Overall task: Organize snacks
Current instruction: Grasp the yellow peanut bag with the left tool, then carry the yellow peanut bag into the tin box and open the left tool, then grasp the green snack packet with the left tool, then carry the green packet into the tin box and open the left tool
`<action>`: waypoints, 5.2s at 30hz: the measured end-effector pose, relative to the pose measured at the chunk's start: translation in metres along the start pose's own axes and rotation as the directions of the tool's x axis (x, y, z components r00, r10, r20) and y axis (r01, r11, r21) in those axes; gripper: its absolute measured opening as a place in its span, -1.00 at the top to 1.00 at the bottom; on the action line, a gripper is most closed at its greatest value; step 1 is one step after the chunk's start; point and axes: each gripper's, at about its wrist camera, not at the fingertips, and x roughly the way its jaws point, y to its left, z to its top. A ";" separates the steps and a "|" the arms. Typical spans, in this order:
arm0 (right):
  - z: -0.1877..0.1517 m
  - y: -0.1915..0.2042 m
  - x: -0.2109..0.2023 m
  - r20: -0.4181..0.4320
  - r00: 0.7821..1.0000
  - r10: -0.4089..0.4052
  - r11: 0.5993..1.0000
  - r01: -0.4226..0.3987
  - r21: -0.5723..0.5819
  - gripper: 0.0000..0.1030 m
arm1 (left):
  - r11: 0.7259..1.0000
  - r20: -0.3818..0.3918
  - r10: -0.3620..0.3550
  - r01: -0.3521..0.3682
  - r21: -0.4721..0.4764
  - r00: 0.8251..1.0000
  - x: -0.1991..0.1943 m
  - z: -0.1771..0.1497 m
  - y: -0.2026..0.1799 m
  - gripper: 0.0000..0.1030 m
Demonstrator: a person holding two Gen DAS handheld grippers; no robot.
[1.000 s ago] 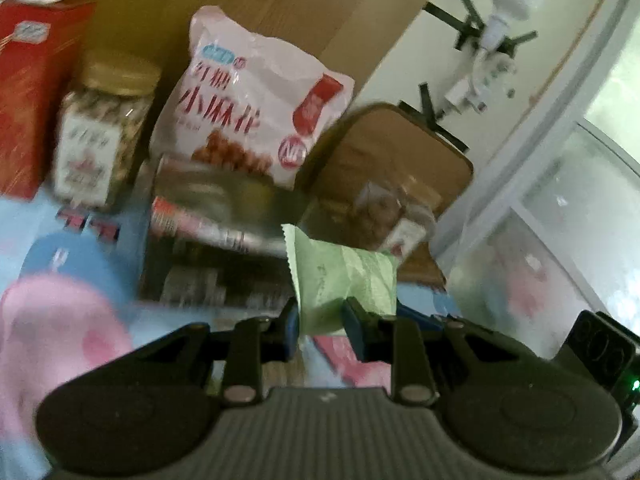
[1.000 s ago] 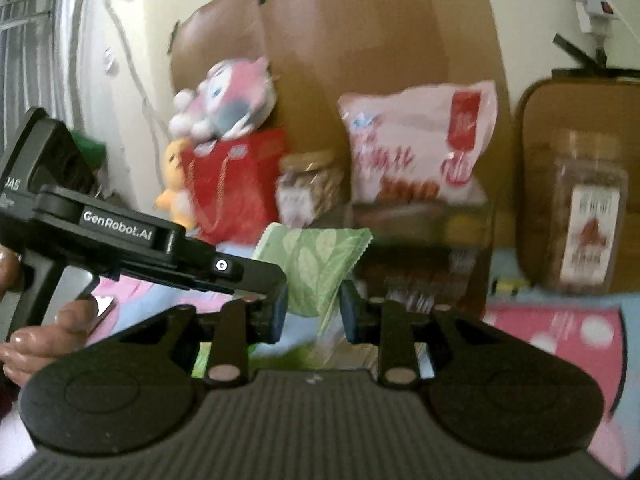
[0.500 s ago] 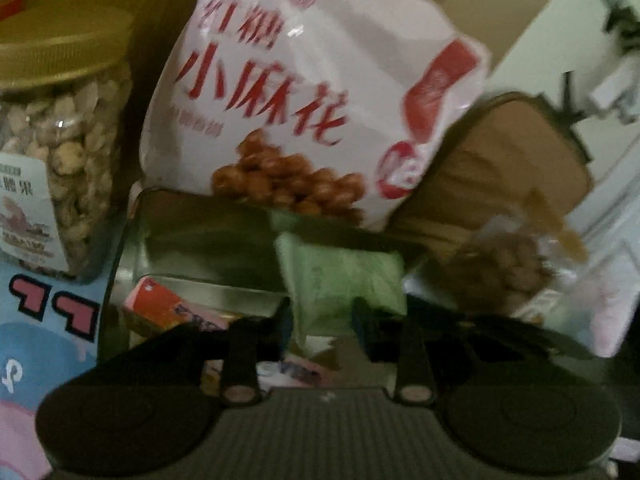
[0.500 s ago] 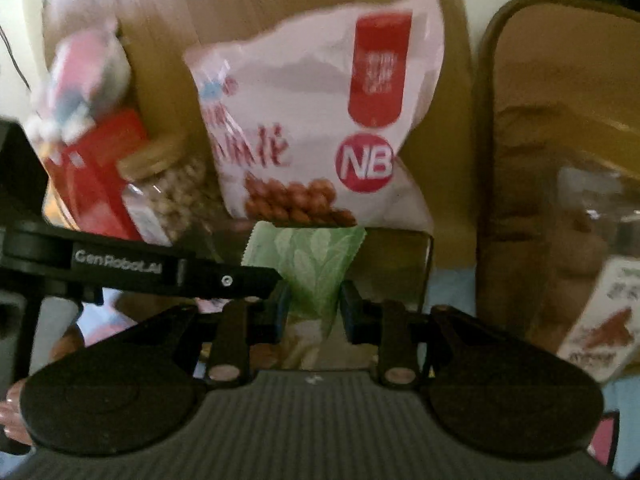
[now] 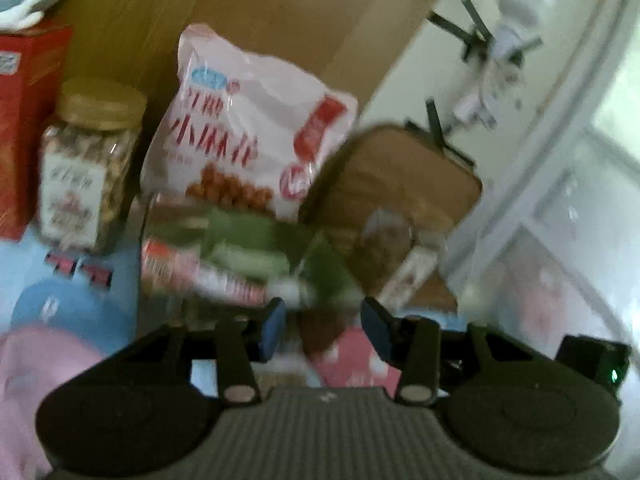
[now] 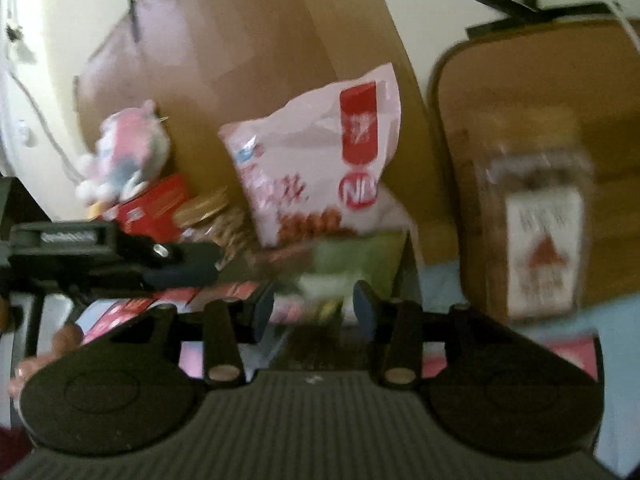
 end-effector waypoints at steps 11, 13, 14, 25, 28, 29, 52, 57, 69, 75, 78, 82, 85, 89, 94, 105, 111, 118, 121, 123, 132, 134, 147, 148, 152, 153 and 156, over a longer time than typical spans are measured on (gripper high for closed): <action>-0.076 -0.034 -0.031 -0.115 0.993 0.040 0.952 -0.003 0.305 0.12 | 0.976 -0.203 0.095 -0.131 -0.173 0.975 0.013 -0.052 0.039 0.17; -0.076 -0.038 -0.035 -0.111 0.994 0.020 0.949 0.016 0.314 0.14 | 0.971 -0.205 0.110 -0.149 -0.186 0.973 0.007 -0.054 0.043 0.17; -0.075 -0.039 -0.037 -0.109 0.994 0.012 0.946 0.024 0.322 0.16 | 0.971 -0.197 0.103 -0.142 -0.193 0.975 0.002 -0.054 0.046 0.17; -0.103 -0.040 -0.073 -0.126 0.987 0.097 0.941 -0.050 0.333 0.20 | 0.988 -0.261 -0.079 0.041 -0.148 0.962 -0.008 -0.093 -0.002 0.16; -0.105 -0.036 -0.069 -0.130 0.985 0.113 0.938 -0.063 0.340 0.20 | 0.989 -0.293 -0.064 0.021 -0.146 0.954 0.003 -0.103 -0.010 0.09; -0.106 -0.033 -0.067 -0.129 0.984 0.119 0.939 -0.069 0.337 0.21 | 0.988 -0.303 -0.059 0.011 -0.157 0.951 0.007 -0.107 -0.010 0.08; -0.057 0.013 -0.038 -0.102 0.980 0.172 0.979 -0.159 0.125 0.75 | 0.995 -0.125 -0.043 0.031 -0.096 0.991 -0.013 -0.044 -0.013 0.50; -0.024 0.017 -0.017 -0.044 0.986 0.159 0.986 -0.157 0.048 0.75 | 0.998 -0.057 -0.034 0.031 -0.060 0.998 -0.002 -0.002 -0.011 0.50; 0.018 0.009 0.069 -0.029 1.000 -0.001 0.996 -0.002 -0.088 0.74 | 0.993 -0.072 0.072 -0.078 -0.084 0.995 0.081 0.052 0.027 0.38; 0.010 0.005 0.065 0.056 0.993 -0.105 0.989 0.110 -0.101 0.17 | 0.988 -0.061 0.146 -0.149 -0.048 0.987 0.084 0.042 0.035 0.28; 0.006 0.002 0.047 0.087 0.992 -0.094 0.994 0.099 -0.054 0.18 | 0.993 -0.030 0.091 -0.093 -0.076 0.995 0.061 0.040 0.033 0.28; -0.009 0.005 0.018 0.102 0.994 -0.026 1.000 0.025 0.002 0.18 | 0.997 0.042 0.045 -0.042 -0.066 0.998 0.012 0.024 0.028 0.28; -0.027 0.012 0.006 0.049 0.998 0.036 0.999 -0.037 0.034 0.18 | 0.994 0.064 0.051 -0.045 -0.100 0.997 -0.024 0.001 0.039 0.28; -0.058 0.021 0.003 -0.080 0.987 0.142 0.985 -0.132 0.113 0.18 | 0.979 0.042 0.119 -0.111 -0.170 0.992 -0.059 -0.039 0.063 0.28; -0.085 0.032 0.003 -0.183 0.954 0.235 0.957 -0.195 0.213 0.18 | 0.956 0.008 0.159 -0.152 -0.250 0.987 -0.083 -0.073 0.087 0.28; -0.086 0.095 0.017 -0.275 0.918 0.285 0.959 -0.277 0.067 0.18 | 0.951 -0.003 0.076 -0.073 -0.300 0.997 -0.103 -0.110 0.097 0.28; -0.104 0.134 0.038 -0.352 0.914 0.199 0.943 -0.277 -0.185 0.18 | 0.948 -0.013 0.047 -0.049 -0.314 0.999 -0.098 -0.112 0.101 0.28; -0.115 0.150 0.052 -0.355 0.927 0.123 0.904 -0.252 -0.346 0.13 | 0.952 -0.005 0.065 -0.063 -0.300 0.998 -0.092 -0.113 0.103 0.36; -0.114 0.153 0.054 -0.341 0.934 0.105 0.900 -0.235 -0.368 0.23 | 0.953 0.002 0.078 -0.073 -0.293 0.997 -0.095 -0.113 0.103 0.46; -0.113 0.152 0.052 -0.327 0.939 0.108 0.900 -0.232 -0.369 0.26 | 0.956 0.018 0.072 -0.064 -0.288 0.997 -0.100 -0.111 0.100 0.46; -0.088 0.152 0.037 -0.175 0.979 0.103 0.887 -0.170 -0.428 0.30 | 0.985 0.058 0.076 -0.066 -0.162 0.995 -0.087 -0.056 0.068 0.46; -0.072 0.146 0.039 -0.141 0.986 0.088 0.890 -0.141 -0.434 0.33 | 0.990 0.070 0.078 -0.068 -0.126 0.995 -0.074 -0.034 0.059 0.46; 0.024 0.084 0.098 -0.042 0.999 0.009 0.947 -0.022 -0.320 0.41 | 0.988 0.022 0.093 -0.090 -0.123 0.995 0.036 0.051 0.069 0.47; 0.025 0.079 0.106 -0.052 0.999 0.004 0.952 -0.019 -0.307 0.42 | 0.987 0.014 0.102 -0.100 -0.130 0.995 0.041 0.051 0.072 0.47; 0.021 0.065 0.129 -0.098 0.995 -0.018 0.965 -0.008 -0.261 0.40 | 0.982 0.011 0.123 -0.120 -0.144 0.992 0.055 0.052 0.081 0.49; 0.019 0.065 0.132 -0.092 0.995 -0.034 0.966 0.009 -0.259 0.39 | 0.982 0.012 0.128 -0.125 -0.142 0.992 0.056 0.053 0.080 0.46; 0.015 0.060 0.133 -0.077 0.996 -0.047 0.975 0.028 -0.221 0.37 | 0.984 0.017 0.104 -0.101 -0.149 0.994 0.050 0.053 0.077 0.46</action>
